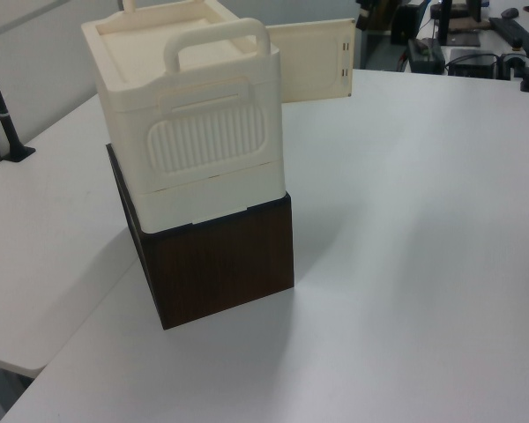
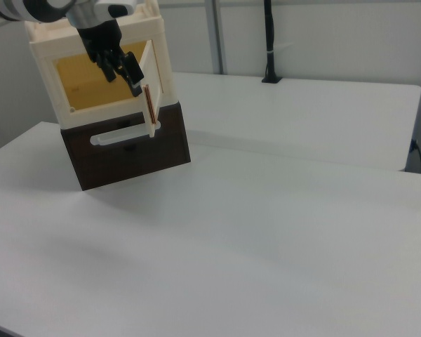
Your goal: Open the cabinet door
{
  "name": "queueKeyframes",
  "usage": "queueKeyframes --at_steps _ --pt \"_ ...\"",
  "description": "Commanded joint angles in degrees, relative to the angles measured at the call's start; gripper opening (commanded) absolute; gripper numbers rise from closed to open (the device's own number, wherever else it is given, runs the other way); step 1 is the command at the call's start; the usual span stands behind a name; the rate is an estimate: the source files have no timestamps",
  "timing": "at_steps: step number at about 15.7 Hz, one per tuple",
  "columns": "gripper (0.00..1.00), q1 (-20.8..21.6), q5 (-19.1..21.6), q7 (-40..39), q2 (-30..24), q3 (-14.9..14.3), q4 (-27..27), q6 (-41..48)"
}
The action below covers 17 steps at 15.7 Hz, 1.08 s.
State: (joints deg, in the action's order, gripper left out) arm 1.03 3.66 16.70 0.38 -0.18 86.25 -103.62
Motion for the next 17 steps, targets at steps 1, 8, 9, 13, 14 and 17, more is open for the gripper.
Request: queueKeyframes --at_steps 1,8,9,13,14,17 --pt "1.00 0.38 -1.19 5.70 1.63 0.71 0.33 -3.52" --pt "1.00 -1.55 -4.18 8.44 3.48 0.36 0.33 -4.31" --pt "1.00 -2.34 -4.18 8.35 3.49 0.27 0.33 -4.31" --pt "1.00 -5.50 -4.53 8.26 3.49 -0.08 0.33 -6.69" --pt "1.00 -6.03 -4.53 8.08 3.49 -0.08 0.33 -6.69" --pt "1.00 -6.57 -4.45 4.32 2.87 -0.08 0.33 -6.08"
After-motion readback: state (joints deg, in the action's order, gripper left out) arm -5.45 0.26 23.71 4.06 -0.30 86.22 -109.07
